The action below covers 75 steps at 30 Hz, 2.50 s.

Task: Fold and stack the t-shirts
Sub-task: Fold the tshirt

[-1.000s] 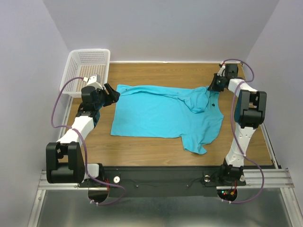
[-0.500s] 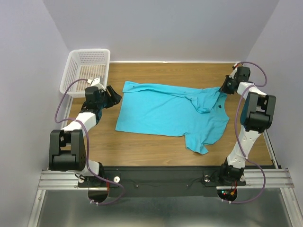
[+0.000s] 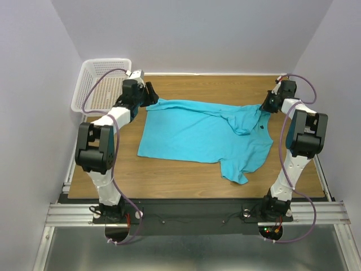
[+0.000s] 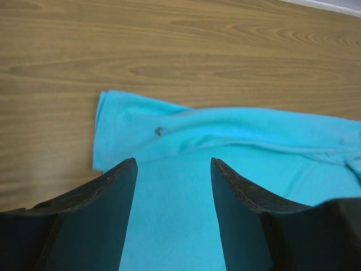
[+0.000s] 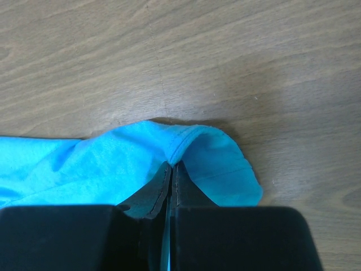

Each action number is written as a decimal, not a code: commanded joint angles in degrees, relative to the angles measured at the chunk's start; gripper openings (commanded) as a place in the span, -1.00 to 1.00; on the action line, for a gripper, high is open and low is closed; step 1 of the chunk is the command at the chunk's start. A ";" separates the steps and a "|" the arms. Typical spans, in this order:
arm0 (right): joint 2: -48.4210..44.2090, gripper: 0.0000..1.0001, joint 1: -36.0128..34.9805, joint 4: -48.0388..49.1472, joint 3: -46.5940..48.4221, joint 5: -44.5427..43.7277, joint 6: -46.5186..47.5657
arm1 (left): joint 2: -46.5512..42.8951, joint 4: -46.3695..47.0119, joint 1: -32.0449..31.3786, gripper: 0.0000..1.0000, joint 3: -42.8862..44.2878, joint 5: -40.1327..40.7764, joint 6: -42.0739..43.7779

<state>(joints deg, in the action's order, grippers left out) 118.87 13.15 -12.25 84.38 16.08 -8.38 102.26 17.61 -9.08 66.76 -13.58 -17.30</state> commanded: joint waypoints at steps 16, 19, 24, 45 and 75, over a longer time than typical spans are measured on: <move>-0.83 -0.99 -0.05 3.37 0.17 1.59 0.47 | 26.13 -21.55 -1.11 0.09 35.96 13.06 8.42; -0.92 -0.99 -0.05 3.37 0.17 1.59 0.56 | 27.73 -23.22 -1.11 0.07 38.79 13.06 8.60; -0.92 -0.99 -0.05 3.46 0.08 1.59 0.65 | 29.84 -25.43 -1.11 0.01 41.34 13.06 8.60; -0.92 -0.99 0.21 3.81 2.28 -2.54 1.62 | 25.98 -23.23 3.36 -1.00 38.09 17.97 1.66; -0.04 -0.19 0.30 4.08 8.88 -0.71 5.65 | 24.49 -17.96 5.04 -0.10 39.85 4.72 -0.02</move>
<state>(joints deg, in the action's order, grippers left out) 121.99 13.17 -11.00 91.35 14.74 -5.10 132.90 -3.25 -4.51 104.62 -5.23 -17.54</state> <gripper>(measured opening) 0.405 0.419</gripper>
